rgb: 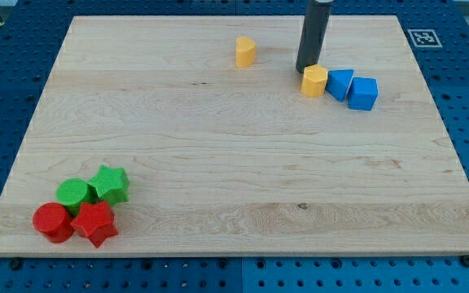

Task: Slide the yellow heart to yellow hexagon

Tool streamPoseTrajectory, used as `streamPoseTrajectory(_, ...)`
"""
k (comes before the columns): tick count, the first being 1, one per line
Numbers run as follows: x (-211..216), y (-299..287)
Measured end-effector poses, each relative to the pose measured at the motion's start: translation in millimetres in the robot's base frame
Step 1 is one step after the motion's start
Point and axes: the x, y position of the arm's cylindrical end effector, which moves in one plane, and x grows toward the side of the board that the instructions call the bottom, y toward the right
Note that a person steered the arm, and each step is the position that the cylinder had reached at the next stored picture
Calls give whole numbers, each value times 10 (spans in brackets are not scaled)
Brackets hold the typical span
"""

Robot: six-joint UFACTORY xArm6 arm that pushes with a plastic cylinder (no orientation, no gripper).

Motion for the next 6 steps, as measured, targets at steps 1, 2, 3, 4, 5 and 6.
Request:
streamPoseTrajectory(1,0,-544)
streamPoseTrajectory(2,-65,-1156)
streamPoseTrajectory(3,-431,-1437)
streamPoseTrajectory(4,-590,-1396)
streamPoseTrajectory(5,-461,-1305)
streamPoseTrajectory(6,-338,-1064)
